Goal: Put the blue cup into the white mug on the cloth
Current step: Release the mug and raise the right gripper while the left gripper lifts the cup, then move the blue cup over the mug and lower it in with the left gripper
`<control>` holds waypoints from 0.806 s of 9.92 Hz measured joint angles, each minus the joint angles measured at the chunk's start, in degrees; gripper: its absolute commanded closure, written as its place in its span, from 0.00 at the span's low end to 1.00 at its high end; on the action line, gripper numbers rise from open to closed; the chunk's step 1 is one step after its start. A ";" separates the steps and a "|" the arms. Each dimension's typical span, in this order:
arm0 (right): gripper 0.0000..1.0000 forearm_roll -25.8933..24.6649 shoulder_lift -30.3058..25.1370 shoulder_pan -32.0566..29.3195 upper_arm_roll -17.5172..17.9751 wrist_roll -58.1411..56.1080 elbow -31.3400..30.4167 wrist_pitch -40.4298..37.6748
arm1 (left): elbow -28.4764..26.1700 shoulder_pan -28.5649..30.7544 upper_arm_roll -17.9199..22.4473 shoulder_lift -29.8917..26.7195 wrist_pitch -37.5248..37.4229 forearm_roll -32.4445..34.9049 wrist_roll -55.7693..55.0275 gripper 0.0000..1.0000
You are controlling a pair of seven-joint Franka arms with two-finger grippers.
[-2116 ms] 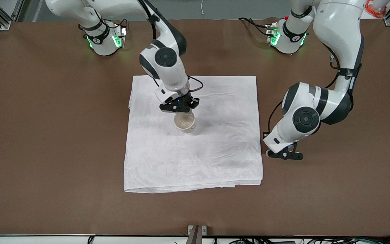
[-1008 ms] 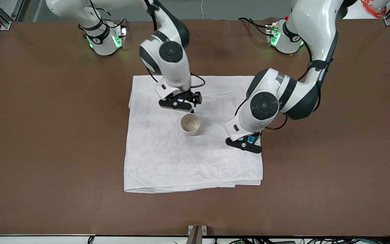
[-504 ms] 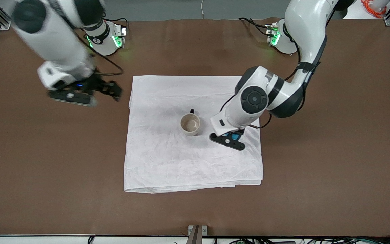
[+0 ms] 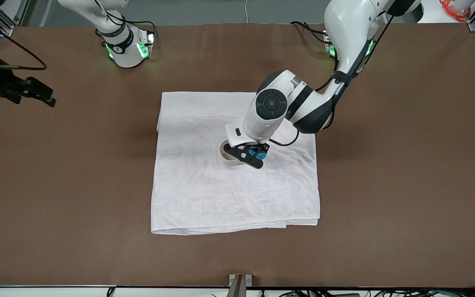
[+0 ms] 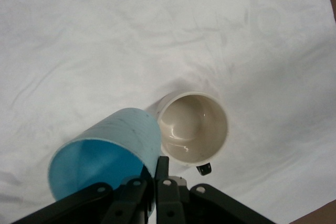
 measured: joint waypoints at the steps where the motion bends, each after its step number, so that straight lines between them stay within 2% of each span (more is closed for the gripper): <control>1: 0.00 0.08 0.02 -0.90 0.02 -0.77 0.21 -0.18 | 0.02 -1.39 0.03 0.01 -0.08 0.12 0.05 1.00; 5: 0.00 -0.01 0.25 -0.81 1.10 -0.77 3.02 -0.18 | -0.02 -6.53 0.33 0.43 -0.17 2.04 -0.30 1.00; 8: 0.00 -0.08 0.87 0.17 0.78 -0.87 4.71 -0.10 | -0.05 -7.48 0.38 1.47 0.13 7.97 -1.32 1.00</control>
